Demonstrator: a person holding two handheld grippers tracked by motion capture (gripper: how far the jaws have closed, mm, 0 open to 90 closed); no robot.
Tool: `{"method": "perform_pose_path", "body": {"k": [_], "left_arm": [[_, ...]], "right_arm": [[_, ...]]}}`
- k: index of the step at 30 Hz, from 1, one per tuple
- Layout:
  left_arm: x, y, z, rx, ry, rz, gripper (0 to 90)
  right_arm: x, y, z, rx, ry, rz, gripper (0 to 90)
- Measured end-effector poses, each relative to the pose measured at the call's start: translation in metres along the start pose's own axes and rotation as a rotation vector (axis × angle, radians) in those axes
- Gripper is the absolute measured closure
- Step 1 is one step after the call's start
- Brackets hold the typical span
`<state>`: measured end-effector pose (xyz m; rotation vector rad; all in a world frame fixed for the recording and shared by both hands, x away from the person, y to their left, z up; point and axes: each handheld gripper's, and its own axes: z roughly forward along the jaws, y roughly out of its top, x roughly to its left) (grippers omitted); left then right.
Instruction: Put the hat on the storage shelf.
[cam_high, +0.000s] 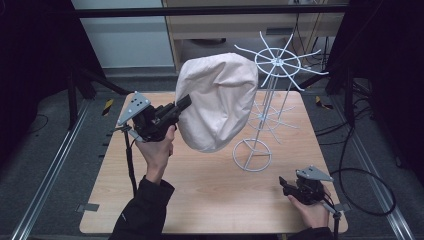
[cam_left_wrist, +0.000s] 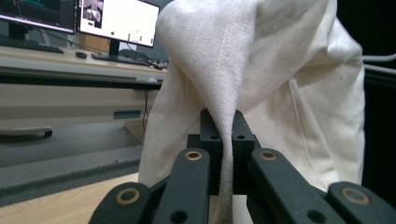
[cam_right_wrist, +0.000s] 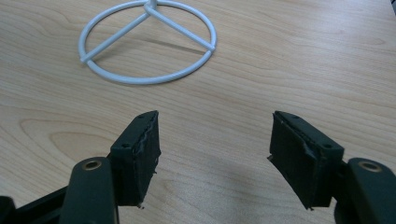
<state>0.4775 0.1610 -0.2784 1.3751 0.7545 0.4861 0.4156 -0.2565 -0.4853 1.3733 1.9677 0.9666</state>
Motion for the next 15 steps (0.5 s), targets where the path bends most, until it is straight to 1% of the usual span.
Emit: {"method": "perform_pose_path", "body": {"k": [3,7,13,15], "left_arm": [[0.000,-0.004,0.003,0.021,0.001,0.009,87.8],[-0.001,-0.007,0.008,0.037,-0.001,0.010,87.8],[-0.001,-0.014,0.011,0.069,-0.009,0.016,87.7],[-0.001,-0.016,0.012,0.082,-0.012,0.023,87.6]], "right_arm": [[0.000,0.000,0.000,0.001,0.000,-0.001,33.4],[0.000,0.000,0.000,-0.001,0.003,0.003,33.4],[0.000,0.000,0.000,-0.001,0.003,0.000,33.4],[0.000,0.000,0.000,0.000,0.003,0.002,33.4]]}}
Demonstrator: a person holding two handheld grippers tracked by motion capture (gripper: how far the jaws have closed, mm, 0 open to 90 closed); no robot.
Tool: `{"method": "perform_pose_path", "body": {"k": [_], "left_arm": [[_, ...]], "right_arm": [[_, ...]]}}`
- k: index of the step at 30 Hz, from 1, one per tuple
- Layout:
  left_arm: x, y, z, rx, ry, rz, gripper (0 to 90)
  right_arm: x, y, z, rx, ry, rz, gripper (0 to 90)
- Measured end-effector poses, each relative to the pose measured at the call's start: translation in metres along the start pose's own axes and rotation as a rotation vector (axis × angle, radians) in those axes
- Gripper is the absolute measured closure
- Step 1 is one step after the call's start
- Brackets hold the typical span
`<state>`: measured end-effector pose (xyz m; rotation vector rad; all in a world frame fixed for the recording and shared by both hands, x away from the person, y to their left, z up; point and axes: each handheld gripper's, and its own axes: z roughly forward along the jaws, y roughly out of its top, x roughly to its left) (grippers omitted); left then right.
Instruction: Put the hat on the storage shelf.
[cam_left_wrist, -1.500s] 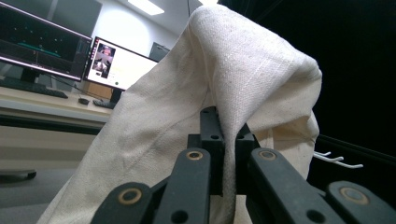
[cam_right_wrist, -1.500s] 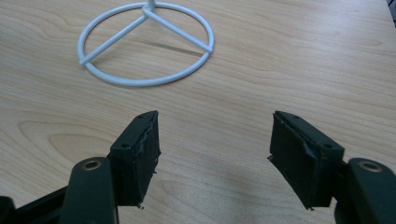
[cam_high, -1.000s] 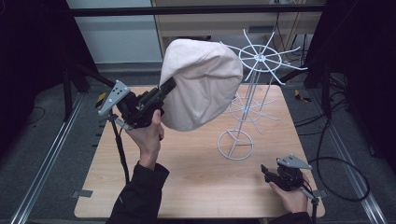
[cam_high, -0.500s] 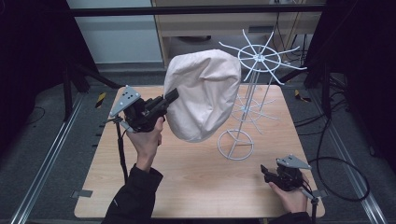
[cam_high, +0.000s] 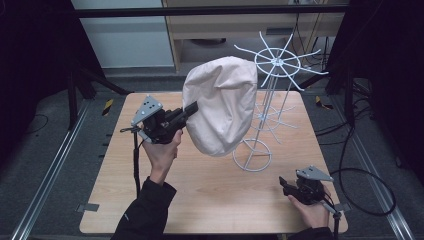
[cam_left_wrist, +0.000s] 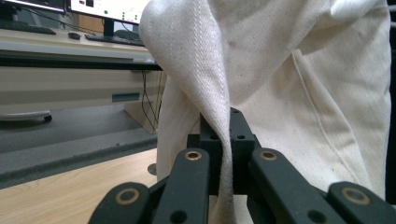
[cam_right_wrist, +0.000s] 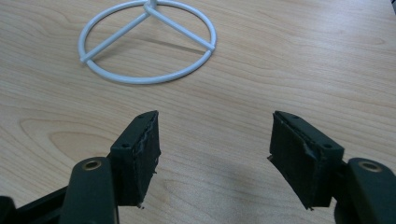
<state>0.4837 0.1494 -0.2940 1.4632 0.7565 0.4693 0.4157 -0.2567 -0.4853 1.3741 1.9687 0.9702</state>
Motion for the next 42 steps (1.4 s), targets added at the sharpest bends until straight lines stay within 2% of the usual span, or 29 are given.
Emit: {"method": "perform_pose_path", "body": {"k": [9,42], "left_arm": [[-0.002,-0.008,0.008,0.042,-0.011,0.012,87.5],[-0.012,-0.023,0.031,0.139,-0.020,0.037,84.0]], "right_arm": [[0.000,0.000,0.001,0.000,-0.002,-0.007,33.3],[0.000,0.000,0.001,-0.001,0.000,-0.007,33.3]]}}
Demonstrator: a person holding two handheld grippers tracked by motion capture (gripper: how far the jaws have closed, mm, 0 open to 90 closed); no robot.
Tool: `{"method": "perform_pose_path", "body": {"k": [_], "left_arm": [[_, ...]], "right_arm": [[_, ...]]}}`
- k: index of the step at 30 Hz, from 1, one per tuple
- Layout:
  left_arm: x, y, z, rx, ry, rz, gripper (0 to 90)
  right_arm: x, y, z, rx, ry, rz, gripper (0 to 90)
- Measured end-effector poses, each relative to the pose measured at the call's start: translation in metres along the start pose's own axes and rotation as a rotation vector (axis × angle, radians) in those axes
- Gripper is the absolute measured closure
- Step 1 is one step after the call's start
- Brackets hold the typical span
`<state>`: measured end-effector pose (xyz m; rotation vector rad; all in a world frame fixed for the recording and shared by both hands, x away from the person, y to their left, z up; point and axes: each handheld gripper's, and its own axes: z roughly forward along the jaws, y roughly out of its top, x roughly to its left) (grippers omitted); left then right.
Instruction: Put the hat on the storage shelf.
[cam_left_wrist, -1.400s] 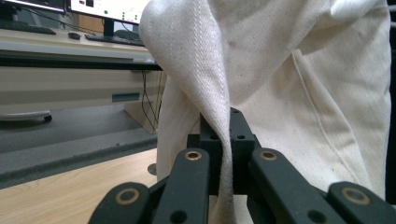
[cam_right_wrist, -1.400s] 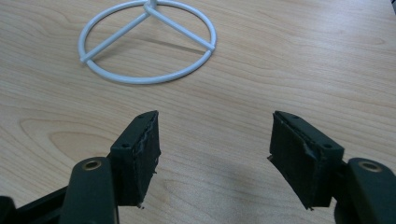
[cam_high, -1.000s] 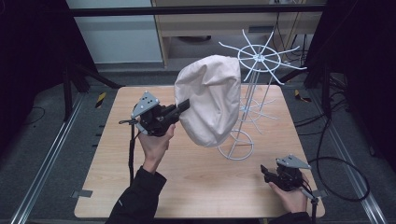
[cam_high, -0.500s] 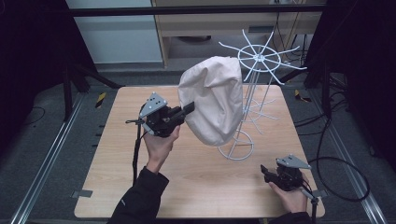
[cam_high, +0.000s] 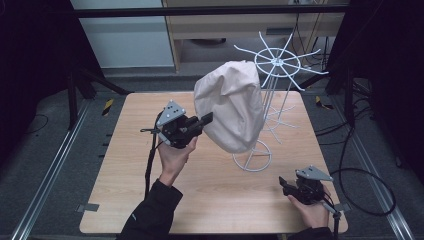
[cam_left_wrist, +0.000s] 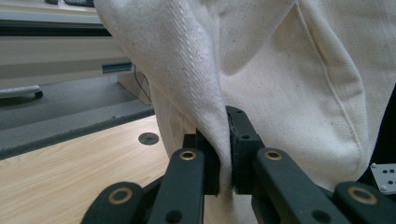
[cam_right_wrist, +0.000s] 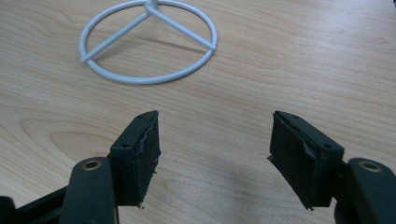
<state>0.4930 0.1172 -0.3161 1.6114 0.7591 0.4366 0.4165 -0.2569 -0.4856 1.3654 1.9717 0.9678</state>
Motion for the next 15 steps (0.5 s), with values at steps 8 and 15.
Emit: {"method": "perform_pose_path", "body": {"k": [8,15], "left_arm": [[0.0004,-0.0013,0.0021,0.012,-0.001,0.004,77.8],[0.0027,-0.0018,-0.0008,0.008,-0.004,0.001,65.2]], "right_arm": [[-0.0001,0.0000,0.0000,0.000,0.000,0.000,33.3],[-0.0001,0.0000,-0.0001,0.001,-0.001,0.001,33.3]]}}
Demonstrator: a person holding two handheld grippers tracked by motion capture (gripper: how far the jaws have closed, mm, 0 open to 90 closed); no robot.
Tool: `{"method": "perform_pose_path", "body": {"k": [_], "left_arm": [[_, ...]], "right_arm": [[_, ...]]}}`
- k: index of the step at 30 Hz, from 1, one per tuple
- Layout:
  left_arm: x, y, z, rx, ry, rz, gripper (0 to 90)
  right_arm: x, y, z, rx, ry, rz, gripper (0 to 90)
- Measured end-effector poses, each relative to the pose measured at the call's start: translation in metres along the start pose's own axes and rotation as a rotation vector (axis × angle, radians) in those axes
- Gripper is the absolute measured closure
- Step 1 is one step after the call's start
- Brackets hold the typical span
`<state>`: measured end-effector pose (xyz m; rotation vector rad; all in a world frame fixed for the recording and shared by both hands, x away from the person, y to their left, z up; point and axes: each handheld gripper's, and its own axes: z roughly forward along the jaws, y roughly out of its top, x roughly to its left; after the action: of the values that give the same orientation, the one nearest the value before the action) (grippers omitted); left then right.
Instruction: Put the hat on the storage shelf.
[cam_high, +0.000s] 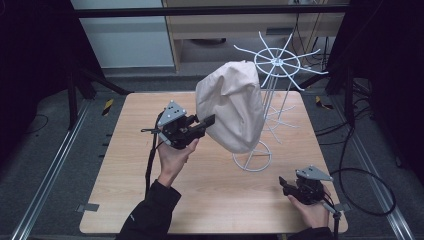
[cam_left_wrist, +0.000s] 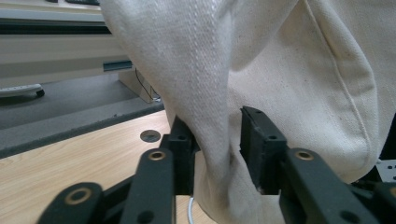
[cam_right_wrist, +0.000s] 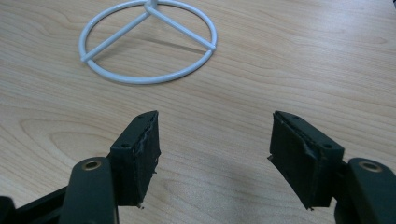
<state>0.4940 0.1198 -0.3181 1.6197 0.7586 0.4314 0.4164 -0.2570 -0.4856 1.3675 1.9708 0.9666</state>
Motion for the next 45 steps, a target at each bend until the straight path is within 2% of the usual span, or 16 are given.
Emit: {"method": "perform_pose_path", "body": {"k": [2,7,18,25,31,36,37,39,45], "left_arm": [[0.001,0.000,-0.003,-0.002,-0.003,-0.002,61.9],[0.003,-0.002,-0.013,0.003,0.011,0.031,55.4],[0.011,-0.011,-0.052,0.017,0.037,0.055,46.3],[0.019,-0.026,-0.073,0.068,0.093,0.078,40.5],[0.033,-0.049,-0.087,0.137,0.146,0.078,36.0],[0.045,-0.077,-0.100,0.201,0.206,0.074,31.8],[0.045,-0.077,-0.100,0.201,0.206,0.074,31.4],[0.054,-0.095,-0.107,0.242,0.244,0.059,30.3],[0.075,-0.128,-0.124,0.289,0.313,0.004,26.1]], "right_arm": [[0.000,0.000,0.000,0.000,0.001,-0.001,33.3],[0.000,0.000,0.000,0.001,-0.003,0.001,33.2],[0.000,0.000,0.000,0.001,-0.004,0.004,32.5],[0.001,-0.001,0.000,0.006,-0.003,0.009,31.8],[0.001,-0.001,0.000,0.006,-0.003,0.021,31.4],[0.000,-0.001,-0.001,0.004,-0.006,0.015,30.9],[-0.001,-0.001,-0.001,0.004,-0.006,0.016,30.7],[-0.001,-0.002,-0.001,0.006,-0.008,0.019,30.3],[-0.002,-0.002,0.000,0.010,-0.010,0.022,29.0]]}}
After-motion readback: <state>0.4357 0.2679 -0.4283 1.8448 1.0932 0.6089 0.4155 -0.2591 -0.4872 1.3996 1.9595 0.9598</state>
